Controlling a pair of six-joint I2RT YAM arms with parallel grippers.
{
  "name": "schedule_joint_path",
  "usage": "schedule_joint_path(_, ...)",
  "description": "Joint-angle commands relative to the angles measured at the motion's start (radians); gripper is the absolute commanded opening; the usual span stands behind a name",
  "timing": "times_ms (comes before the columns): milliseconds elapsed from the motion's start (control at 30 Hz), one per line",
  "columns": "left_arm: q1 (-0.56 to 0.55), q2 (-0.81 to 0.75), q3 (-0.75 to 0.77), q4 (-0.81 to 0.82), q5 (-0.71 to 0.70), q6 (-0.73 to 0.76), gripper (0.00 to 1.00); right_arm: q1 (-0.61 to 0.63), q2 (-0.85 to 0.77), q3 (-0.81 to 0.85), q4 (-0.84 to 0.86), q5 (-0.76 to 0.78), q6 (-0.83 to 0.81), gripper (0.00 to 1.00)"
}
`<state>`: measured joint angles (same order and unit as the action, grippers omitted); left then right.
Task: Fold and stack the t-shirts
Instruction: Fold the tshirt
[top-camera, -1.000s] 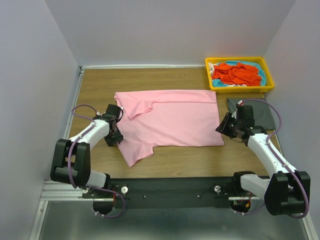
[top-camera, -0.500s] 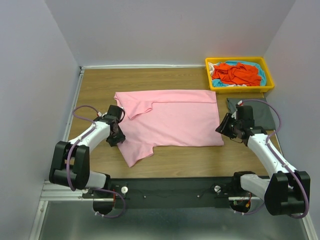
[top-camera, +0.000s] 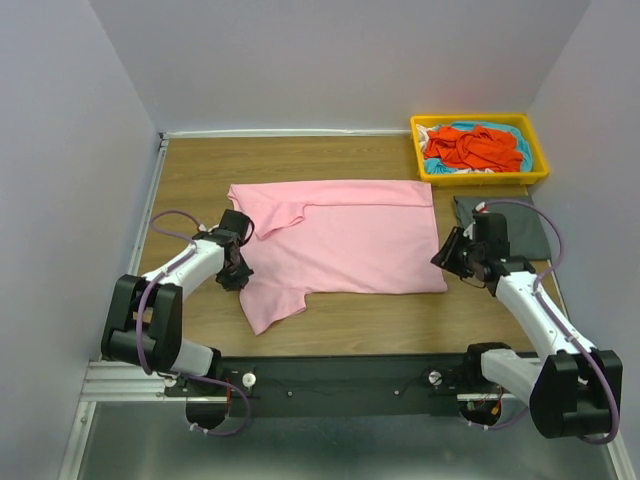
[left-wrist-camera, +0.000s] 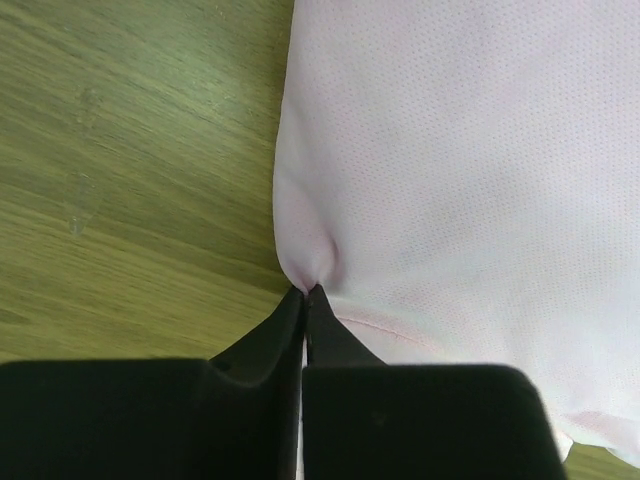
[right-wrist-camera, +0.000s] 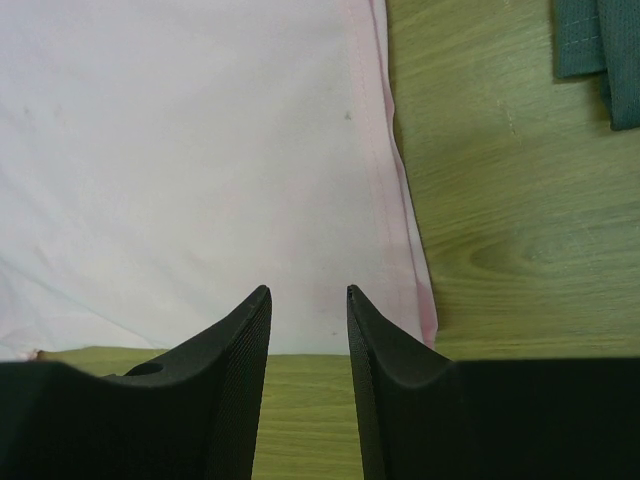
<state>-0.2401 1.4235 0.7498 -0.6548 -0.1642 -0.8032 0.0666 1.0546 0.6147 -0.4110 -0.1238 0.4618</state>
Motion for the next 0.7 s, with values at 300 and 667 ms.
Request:
schedule_joint_path(300, -0.008, -0.047, 0.066, -0.028, -0.032, 0.039, 0.00, 0.007, 0.070, 0.025, -0.143, 0.088, 0.110, 0.43)
schedule_joint_path(667, -0.007, -0.100, 0.005, 0.083, 0.031, 0.107, 0.00, 0.007, 0.100, -0.024, -0.154, 0.173, 0.265, 0.65)
